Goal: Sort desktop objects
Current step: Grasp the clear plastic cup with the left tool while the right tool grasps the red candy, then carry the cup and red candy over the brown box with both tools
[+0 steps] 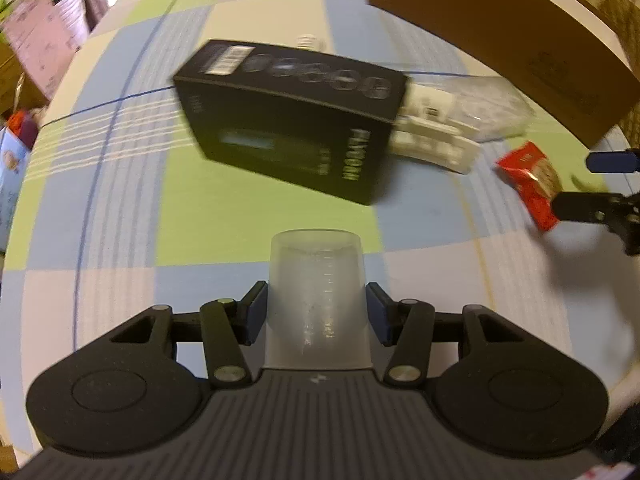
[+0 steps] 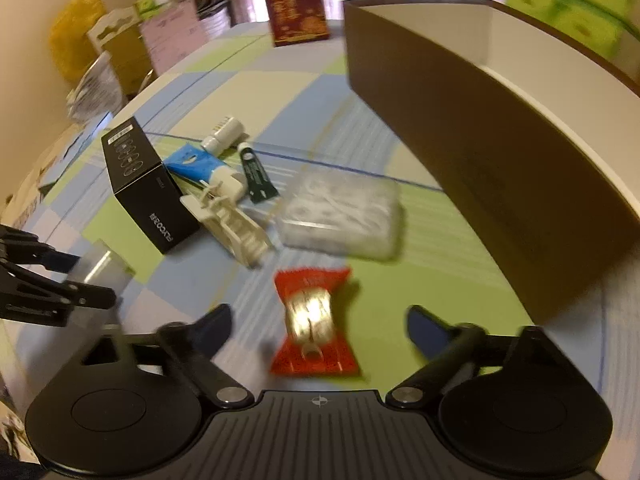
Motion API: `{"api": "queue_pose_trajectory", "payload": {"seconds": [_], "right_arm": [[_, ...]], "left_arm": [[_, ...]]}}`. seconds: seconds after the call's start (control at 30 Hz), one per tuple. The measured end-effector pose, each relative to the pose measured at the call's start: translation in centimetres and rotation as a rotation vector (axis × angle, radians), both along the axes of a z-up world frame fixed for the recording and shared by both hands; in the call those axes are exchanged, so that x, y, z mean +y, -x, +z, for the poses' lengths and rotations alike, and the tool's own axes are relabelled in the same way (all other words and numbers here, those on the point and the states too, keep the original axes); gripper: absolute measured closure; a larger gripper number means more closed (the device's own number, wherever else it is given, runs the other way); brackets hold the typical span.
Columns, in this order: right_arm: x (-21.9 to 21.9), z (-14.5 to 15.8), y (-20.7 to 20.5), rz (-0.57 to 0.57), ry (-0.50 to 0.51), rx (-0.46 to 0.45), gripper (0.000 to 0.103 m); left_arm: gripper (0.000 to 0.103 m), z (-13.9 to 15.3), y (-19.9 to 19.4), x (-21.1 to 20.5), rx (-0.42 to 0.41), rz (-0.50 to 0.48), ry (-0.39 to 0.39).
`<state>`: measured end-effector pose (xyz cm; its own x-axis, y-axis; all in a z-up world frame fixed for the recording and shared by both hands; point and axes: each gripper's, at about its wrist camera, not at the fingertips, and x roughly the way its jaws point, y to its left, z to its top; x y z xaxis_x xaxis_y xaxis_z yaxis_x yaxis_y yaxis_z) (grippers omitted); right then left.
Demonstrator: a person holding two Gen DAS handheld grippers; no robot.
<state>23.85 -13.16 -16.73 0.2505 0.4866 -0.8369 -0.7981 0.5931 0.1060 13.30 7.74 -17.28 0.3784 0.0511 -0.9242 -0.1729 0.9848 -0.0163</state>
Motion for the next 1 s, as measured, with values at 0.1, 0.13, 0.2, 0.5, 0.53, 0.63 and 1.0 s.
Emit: {"api": "queue_pose_trajectory", "payload": {"seconds": [0.1,0.13,0.2,0.5,0.53,0.63,1.0], "right_arm": [[0.8,-0.9,-0.3,0.006,0.018,-0.002,0.038],[1.0,-1.2,-0.2,0.014,0.036,0.003,0.045],[0.8,-1.4,0.3,0.040,0.054,-0.024,0.066],[-3.2,-0.9,1.9,0.023,0.065,0.022,0.078],[-3.8,-0.9,2.1,0.014,0.067,0.031,0.078],[-5.6,-0.5,2.5,-0.018,0.079,0.051,0.078],[-12.7,0.3,1.4,-0.207,0.151,0.078,0.078]], "left_arm": [[0.055,-0.1,0.0,0.9,0.001,0.025,0.008],[0.055,-0.1,0.0,0.9,-0.001,0.026,0.003],[0.055,-0.1,-0.1,0.7,-0.003,0.018,-0.014],[0.056,0.0,0.0,-1.6,0.001,-0.067,-0.015],[0.056,-0.1,0.1,-2.0,0.001,-0.078,-0.011],[0.056,0.0,-0.2,-3.8,0.002,-0.120,0.009],[0.056,1.6,-1.4,-8.9,-0.041,-0.255,0.046]]}}
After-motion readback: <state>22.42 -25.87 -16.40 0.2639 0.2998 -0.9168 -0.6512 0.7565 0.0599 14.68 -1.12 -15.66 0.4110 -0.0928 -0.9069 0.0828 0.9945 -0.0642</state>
